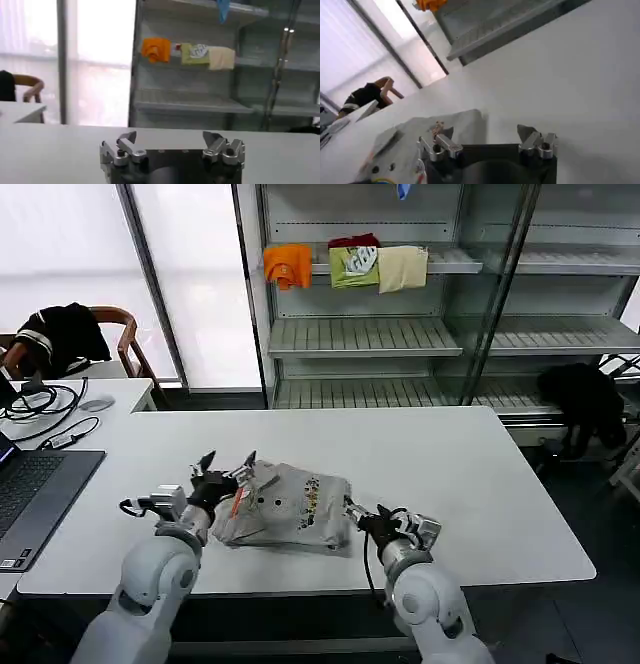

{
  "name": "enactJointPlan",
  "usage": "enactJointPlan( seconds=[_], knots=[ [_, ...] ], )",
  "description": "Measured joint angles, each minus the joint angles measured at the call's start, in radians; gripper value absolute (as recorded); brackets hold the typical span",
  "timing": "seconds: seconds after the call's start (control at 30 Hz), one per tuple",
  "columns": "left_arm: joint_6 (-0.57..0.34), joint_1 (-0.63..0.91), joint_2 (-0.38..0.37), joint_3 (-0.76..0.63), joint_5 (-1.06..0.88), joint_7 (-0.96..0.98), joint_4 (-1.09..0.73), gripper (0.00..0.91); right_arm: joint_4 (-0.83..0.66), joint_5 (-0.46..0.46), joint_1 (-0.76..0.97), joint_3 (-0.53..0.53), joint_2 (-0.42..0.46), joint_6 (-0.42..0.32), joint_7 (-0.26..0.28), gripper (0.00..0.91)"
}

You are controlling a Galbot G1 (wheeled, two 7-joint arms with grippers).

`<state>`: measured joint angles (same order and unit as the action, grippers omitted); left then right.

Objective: Fold and organize the clothes.

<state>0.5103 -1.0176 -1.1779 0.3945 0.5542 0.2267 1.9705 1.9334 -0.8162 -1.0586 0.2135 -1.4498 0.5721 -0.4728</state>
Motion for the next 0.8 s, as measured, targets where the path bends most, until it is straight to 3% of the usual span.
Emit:
enactJointPlan(
  seconds=[0.5, 0.53, 0.6, 0.67, 0.8],
  knots=[
    [0.007, -0.044, 0.036, 0.096, 0.022, 0.009, 0.028, 0.907, -0.052, -0.082, 0.045, -0.092, -0.066, 0.004, -0.107, 0.887],
    [0.007, -0.044, 0.038, 0.1, 0.024, 0.009, 0.029, 0.907, -0.052, -0.084, 0.044, -0.094, -0.066, 0.003, -0.111, 0.836],
    [0.008, -0.046, 0.039, 0.107, 0.027, 0.01, 0.029, 0.907, -0.051, -0.086, 0.041, -0.098, -0.067, 0.002, -0.119, 0.353],
    [0.009, -0.051, 0.04, 0.109, 0.03, 0.011, 0.03, 0.907, -0.049, -0.086, 0.039, -0.102, -0.068, 0.002, -0.127, 0.0],
    [0.009, -0.06, 0.035, 0.111, 0.032, 0.011, 0.034, 0.907, -0.043, -0.086, 0.031, -0.106, -0.065, 0.002, -0.141, 0.0]
  ],
)
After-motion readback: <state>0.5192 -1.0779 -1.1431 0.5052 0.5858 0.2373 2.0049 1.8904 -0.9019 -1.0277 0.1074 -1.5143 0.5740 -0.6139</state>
